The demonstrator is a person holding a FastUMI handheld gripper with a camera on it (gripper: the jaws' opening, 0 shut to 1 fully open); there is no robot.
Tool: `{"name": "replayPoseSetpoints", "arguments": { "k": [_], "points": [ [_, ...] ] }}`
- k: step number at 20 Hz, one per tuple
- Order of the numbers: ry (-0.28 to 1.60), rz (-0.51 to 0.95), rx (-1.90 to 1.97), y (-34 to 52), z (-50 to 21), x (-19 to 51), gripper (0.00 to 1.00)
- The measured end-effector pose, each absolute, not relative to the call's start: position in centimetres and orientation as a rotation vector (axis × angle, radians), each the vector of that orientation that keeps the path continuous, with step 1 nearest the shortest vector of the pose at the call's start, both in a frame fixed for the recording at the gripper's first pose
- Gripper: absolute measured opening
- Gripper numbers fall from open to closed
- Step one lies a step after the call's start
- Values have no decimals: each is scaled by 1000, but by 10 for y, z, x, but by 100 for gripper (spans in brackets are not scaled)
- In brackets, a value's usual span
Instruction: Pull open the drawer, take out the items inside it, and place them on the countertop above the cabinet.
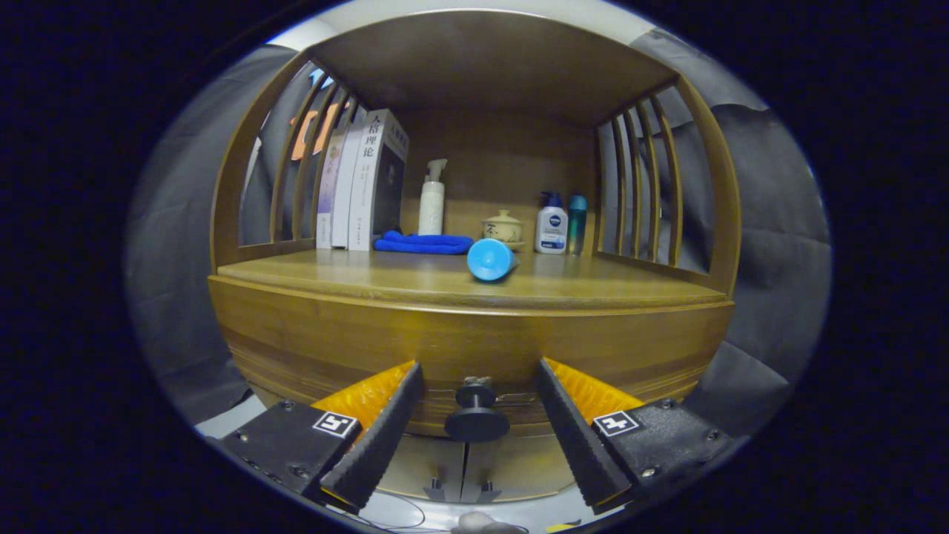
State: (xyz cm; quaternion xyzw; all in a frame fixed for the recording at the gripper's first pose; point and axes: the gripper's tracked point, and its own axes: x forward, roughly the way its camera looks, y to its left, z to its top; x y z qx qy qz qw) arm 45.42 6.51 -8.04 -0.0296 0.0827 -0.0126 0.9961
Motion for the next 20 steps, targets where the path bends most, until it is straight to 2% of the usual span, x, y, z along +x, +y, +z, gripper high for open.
{"name": "replayPoseSetpoints", "arguments": {
  "k": [12,20],
  "points": [
    [170,6,-58,60,-58,434,100],
    [102,-2,17,37,-24,295,100]
  ]
}}
